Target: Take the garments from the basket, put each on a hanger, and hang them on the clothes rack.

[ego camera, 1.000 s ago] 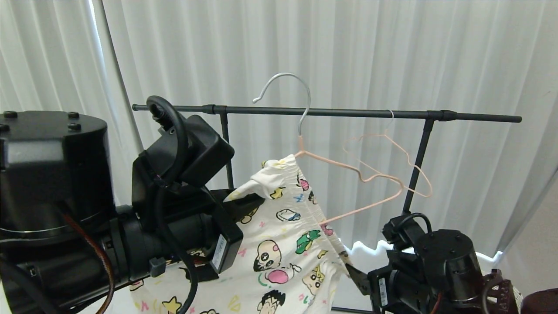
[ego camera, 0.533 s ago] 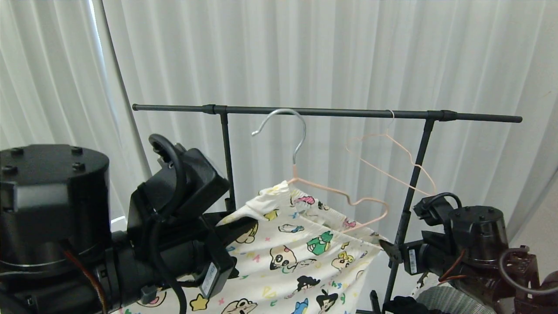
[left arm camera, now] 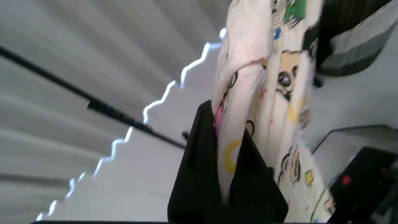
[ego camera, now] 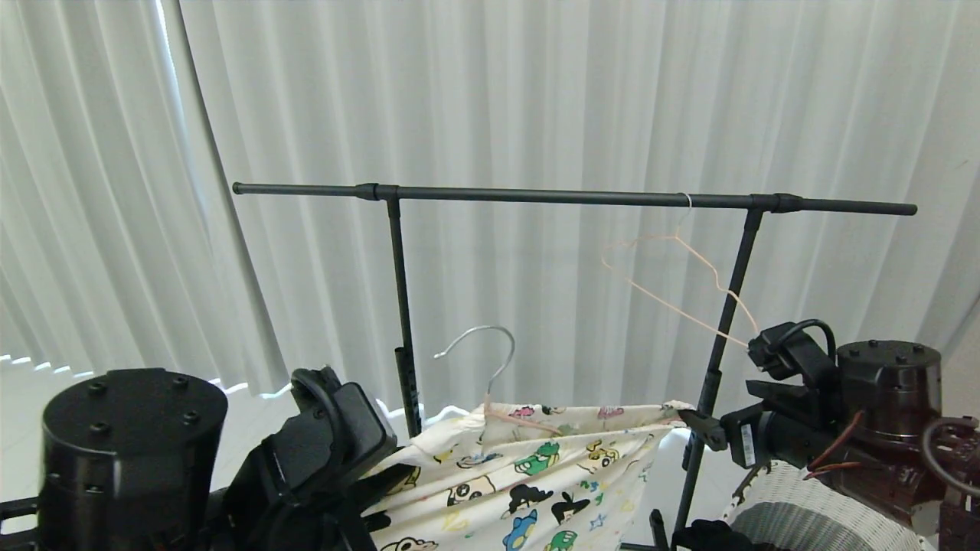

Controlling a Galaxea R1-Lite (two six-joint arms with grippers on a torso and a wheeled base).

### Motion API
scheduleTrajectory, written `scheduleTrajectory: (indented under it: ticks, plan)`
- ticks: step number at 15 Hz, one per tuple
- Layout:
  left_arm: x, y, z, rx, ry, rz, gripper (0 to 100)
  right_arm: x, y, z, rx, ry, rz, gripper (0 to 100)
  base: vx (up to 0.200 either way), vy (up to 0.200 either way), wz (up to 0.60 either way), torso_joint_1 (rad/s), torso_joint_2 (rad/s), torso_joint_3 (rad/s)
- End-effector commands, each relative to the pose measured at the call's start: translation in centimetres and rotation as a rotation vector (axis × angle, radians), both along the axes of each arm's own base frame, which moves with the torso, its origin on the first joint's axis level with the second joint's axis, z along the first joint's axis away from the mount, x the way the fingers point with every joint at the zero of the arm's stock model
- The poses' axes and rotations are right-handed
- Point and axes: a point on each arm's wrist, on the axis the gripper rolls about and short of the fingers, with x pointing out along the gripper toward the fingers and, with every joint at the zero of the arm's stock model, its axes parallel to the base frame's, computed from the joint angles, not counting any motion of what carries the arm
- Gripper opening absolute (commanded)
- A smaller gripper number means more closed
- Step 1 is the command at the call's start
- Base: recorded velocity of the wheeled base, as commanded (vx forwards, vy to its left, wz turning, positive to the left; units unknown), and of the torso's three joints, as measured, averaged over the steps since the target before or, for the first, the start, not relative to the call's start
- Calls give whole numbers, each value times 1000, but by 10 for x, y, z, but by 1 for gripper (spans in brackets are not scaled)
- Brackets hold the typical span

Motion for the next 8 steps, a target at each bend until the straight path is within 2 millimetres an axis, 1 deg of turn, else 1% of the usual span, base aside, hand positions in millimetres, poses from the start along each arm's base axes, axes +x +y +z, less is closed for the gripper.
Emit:
scheduleTrajectory:
  ticks: [1, 2, 4, 5, 8]
  plan:
    - [9, -3, -25, 131, 45, 101, 0, -8, -2, 16, -14, -73, 66, 100, 0, 0, 0, 0, 0, 0]
    - [14, -8, -27, 112, 49, 116, 0, -14, -1, 23, -17, -103, 131, 100, 0, 0, 0, 0, 0, 0]
    - [23, -21, -22, 5, 19, 136, 0, -27, 0, 33, -25, -108, 237, 100, 0, 0, 0, 0, 0, 0]
    - [26, -24, -20, -44, -14, 141, 0, -33, -2, 42, -27, -106, 295, 100, 0, 0, 0, 0, 0, 0]
    - [25, -25, -21, -86, -22, 129, 0, -35, 2, 63, -38, -124, 406, 100, 0, 0, 0, 0, 0, 0]
